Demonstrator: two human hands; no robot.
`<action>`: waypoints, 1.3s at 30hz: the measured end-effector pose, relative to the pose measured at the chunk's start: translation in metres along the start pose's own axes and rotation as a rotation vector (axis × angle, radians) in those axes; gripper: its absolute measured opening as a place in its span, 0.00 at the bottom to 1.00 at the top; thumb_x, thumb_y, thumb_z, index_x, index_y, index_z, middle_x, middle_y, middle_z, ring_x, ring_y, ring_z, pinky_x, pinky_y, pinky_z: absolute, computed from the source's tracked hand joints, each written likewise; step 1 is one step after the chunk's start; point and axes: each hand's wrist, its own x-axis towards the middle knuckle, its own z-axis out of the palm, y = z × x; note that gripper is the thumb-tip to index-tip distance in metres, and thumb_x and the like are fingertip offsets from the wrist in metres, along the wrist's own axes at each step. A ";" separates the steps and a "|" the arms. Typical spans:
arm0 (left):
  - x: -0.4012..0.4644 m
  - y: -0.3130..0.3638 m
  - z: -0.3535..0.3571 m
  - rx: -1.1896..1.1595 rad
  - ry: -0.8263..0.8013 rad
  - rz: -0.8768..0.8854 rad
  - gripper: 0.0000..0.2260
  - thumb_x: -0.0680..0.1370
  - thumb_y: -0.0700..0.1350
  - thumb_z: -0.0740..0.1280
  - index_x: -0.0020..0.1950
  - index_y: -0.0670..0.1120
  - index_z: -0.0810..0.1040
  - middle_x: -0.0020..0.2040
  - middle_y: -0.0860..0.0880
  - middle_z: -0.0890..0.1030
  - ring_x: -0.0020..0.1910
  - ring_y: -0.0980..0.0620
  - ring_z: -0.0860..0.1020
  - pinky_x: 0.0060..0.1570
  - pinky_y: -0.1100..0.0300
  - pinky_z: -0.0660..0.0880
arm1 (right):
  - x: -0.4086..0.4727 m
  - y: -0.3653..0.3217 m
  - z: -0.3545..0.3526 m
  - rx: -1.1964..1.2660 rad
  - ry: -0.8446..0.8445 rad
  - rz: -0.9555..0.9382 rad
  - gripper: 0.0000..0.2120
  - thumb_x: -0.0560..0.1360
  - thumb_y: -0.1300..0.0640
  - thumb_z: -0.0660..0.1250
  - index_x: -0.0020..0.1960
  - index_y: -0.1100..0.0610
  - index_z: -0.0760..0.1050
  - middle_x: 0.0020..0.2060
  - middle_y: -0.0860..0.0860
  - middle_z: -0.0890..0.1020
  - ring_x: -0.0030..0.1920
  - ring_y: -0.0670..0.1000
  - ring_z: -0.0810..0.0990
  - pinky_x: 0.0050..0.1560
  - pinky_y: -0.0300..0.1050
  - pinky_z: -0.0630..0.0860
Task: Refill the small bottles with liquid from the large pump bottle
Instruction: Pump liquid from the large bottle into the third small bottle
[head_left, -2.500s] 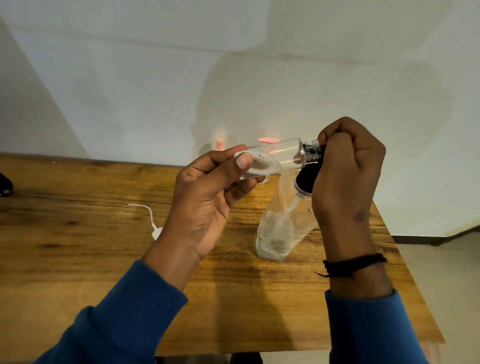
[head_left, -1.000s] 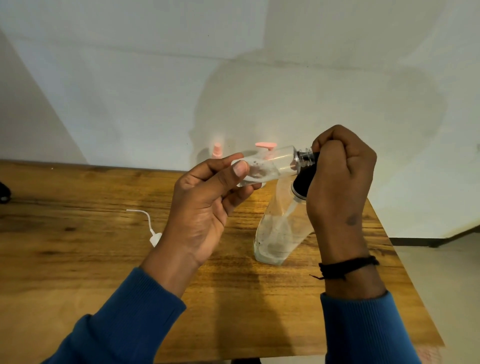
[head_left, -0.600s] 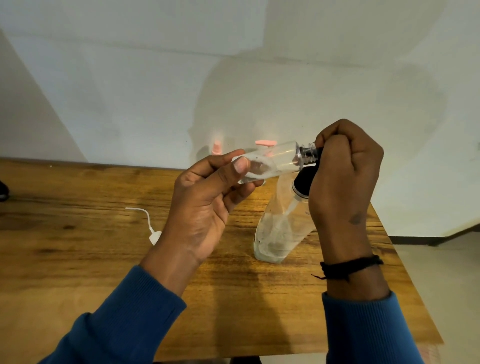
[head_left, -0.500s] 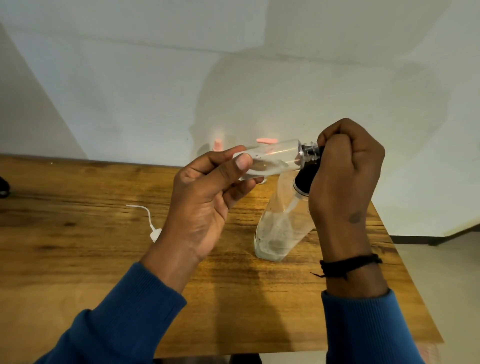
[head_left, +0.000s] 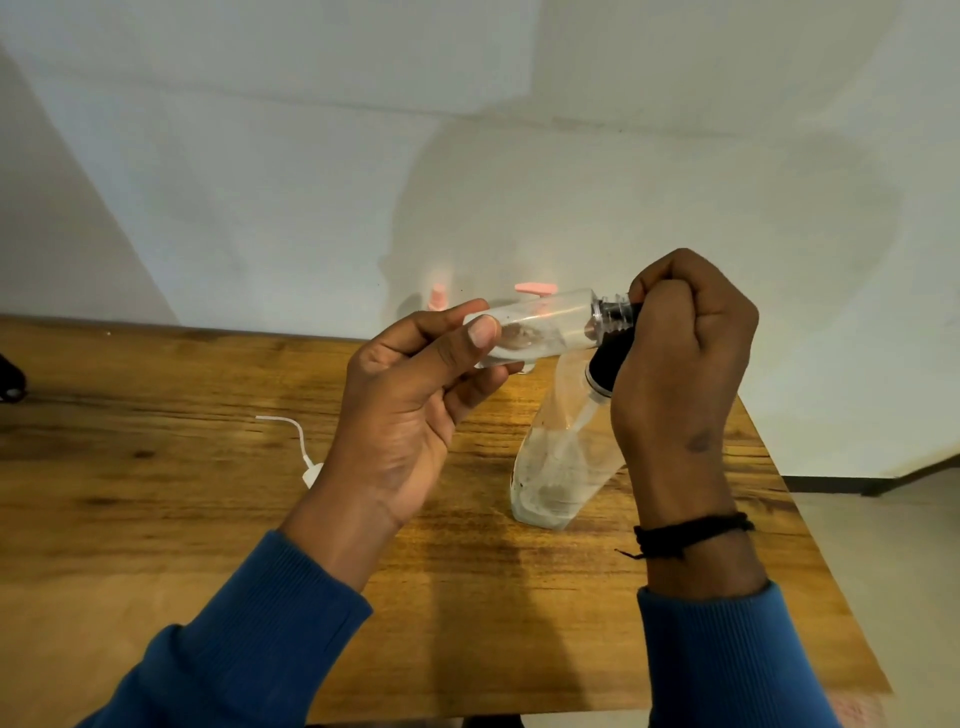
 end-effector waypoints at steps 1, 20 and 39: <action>0.000 0.000 0.000 0.000 -0.001 -0.003 0.11 0.65 0.40 0.74 0.46 0.42 0.84 0.49 0.44 0.85 0.43 0.46 0.84 0.36 0.65 0.79 | 0.001 0.000 -0.001 -0.002 -0.002 0.000 0.11 0.74 0.69 0.53 0.35 0.63 0.67 0.25 0.46 0.65 0.24 0.44 0.65 0.24 0.38 0.61; 0.001 0.000 -0.001 0.000 -0.007 -0.001 0.11 0.67 0.40 0.72 0.49 0.41 0.83 0.49 0.44 0.85 0.43 0.47 0.84 0.36 0.65 0.79 | 0.001 0.000 0.001 0.008 0.003 0.007 0.10 0.73 0.70 0.53 0.35 0.65 0.68 0.25 0.46 0.64 0.25 0.43 0.64 0.24 0.37 0.60; 0.000 -0.002 0.001 0.000 -0.012 0.000 0.11 0.67 0.41 0.73 0.49 0.42 0.83 0.49 0.43 0.85 0.42 0.47 0.84 0.37 0.65 0.80 | 0.000 -0.006 0.000 0.083 -0.001 0.039 0.13 0.74 0.74 0.51 0.35 0.65 0.67 0.28 0.51 0.63 0.24 0.42 0.62 0.24 0.30 0.61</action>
